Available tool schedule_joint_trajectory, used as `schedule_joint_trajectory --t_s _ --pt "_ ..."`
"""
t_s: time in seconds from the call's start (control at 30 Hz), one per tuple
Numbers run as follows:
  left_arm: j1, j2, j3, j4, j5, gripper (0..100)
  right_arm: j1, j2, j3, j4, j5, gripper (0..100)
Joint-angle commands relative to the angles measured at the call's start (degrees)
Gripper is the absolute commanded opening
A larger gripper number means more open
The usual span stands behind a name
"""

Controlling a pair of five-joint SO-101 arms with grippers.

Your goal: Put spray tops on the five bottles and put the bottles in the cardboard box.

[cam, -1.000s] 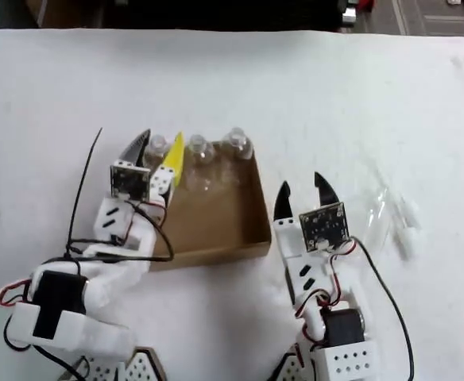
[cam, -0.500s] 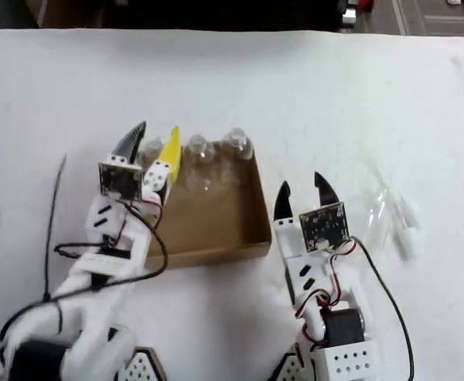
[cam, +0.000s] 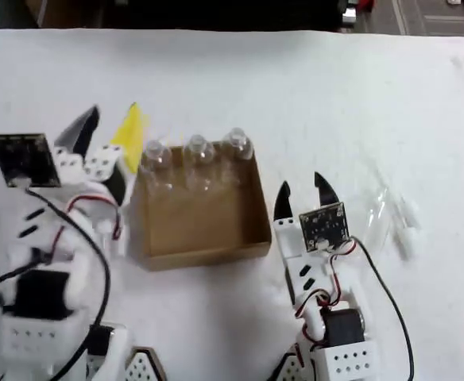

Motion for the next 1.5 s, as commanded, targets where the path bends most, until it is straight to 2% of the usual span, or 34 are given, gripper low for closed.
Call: schedule_joint_trajectory --t_s 0.0,0.17,0.23,0.37,0.47,0.57,0.7,0.93,1.13,1.47 --pt "-4.0 2.7 -10.0 15.3 -8.7 19 0.0 -0.5 0.4 -1.5 0.7 16.6" --pt "-10.6 7.4 -10.6 22.3 -9.9 19 0.0 -0.5 0.4 -1.5 0.7 16.6" --pt "-14.4 8.5 -10.6 25.8 -6.6 19 0.0 -0.5 0.4 -1.5 0.7 16.6" --pt "-24.7 11.0 -9.3 30.9 4.8 19 0.0 -0.5 0.4 -1.5 0.7 16.6" --pt "-30.2 15.0 -6.2 30.9 11.9 19 0.0 -0.5 0.4 -1.5 0.7 16.6" --pt "-33.5 21.6 -4.9 26.2 12.7 20 0.0 -0.5 0.4 -1.5 0.7 16.6" --pt "-29.7 33.5 -7.6 26.3 12.0 20 0.0 -0.5 0.4 -1.5 0.7 16.6" --pt "-23.0 51.8 -15.6 29.7 -3.7 20 0.0 -0.5 0.4 -1.5 0.7 16.6" --pt "-18.9 58.2 -20.5 27.6 -3.7 20 0.0 -0.5 0.4 -1.5 0.7 16.6" --pt "-18.9 69.8 -21.0 17.5 -2.5 20 0.0 -0.5 0.4 -1.5 0.7 16.6"
